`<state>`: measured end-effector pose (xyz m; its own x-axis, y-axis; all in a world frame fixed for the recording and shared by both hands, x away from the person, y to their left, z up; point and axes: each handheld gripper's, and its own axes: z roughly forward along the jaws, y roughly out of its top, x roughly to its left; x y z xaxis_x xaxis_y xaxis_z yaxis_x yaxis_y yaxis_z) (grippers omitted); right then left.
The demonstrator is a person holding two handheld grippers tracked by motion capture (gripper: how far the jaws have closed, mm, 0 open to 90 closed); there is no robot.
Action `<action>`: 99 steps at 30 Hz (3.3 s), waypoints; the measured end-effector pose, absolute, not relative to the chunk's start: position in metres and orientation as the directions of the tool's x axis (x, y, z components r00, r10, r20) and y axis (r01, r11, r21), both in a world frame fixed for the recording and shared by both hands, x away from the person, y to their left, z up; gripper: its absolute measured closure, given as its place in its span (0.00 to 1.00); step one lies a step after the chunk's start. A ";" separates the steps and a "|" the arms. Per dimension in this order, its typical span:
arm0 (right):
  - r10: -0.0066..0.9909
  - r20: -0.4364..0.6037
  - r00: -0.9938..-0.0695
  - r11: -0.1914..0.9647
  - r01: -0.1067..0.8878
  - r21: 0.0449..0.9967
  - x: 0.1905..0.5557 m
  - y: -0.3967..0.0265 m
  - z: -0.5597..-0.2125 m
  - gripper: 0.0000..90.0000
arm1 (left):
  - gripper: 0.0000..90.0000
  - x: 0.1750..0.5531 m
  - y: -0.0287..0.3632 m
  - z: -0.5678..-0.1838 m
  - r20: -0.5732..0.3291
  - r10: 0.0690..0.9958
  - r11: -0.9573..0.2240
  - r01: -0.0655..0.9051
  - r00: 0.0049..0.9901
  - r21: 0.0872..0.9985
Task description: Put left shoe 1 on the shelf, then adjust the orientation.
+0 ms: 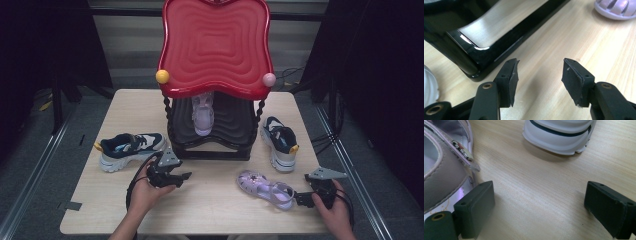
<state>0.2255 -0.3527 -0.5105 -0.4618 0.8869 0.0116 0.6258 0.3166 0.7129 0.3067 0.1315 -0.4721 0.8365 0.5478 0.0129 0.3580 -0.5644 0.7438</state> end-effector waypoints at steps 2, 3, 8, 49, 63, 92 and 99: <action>0.887 0.012 -0.462 0.316 0.626 0.713 0.226 -0.353 -0.510 0.10 | 0.51 0.306 0.132 -0.475 0.013 0.542 -0.574 0.359 0.840 0.736; 0.887 0.012 -0.462 0.316 0.626 0.713 0.226 -0.353 -0.510 0.10 | 0.51 0.306 0.132 -0.475 0.013 0.542 -0.574 0.359 0.840 0.736; 0.887 0.012 -0.462 0.316 0.626 0.713 0.226 -0.353 -0.511 0.10 | 0.50 0.304 0.135 -0.481 0.007 0.526 -0.588 0.357 0.851 0.726; 0.887 0.018 -0.461 0.314 0.631 0.709 0.226 -0.353 -0.510 0.09 | 0.30 0.298 0.147 -0.504 -0.027 0.479 -0.608 0.354 0.877 0.711; 0.878 0.015 -0.478 0.326 0.622 0.712 0.228 -0.354 -0.510 0.09 | 0.23 0.296 0.149 -0.508 -0.028 0.482 -0.585 0.345 0.876 0.734; 0.861 0.023 -0.509 0.350 0.625 0.698 0.228 -0.363 -0.478 0.16 | 0.21 0.296 0.149 -0.508 -0.028 0.477 -0.589 0.343 0.879 0.732; 0.846 0.036 -0.531 0.346 0.599 0.722 0.230 -0.365 -0.464 0.21 | 0.21 0.296 0.149 -0.508 -0.028 0.477 -0.589 0.343 0.879 0.732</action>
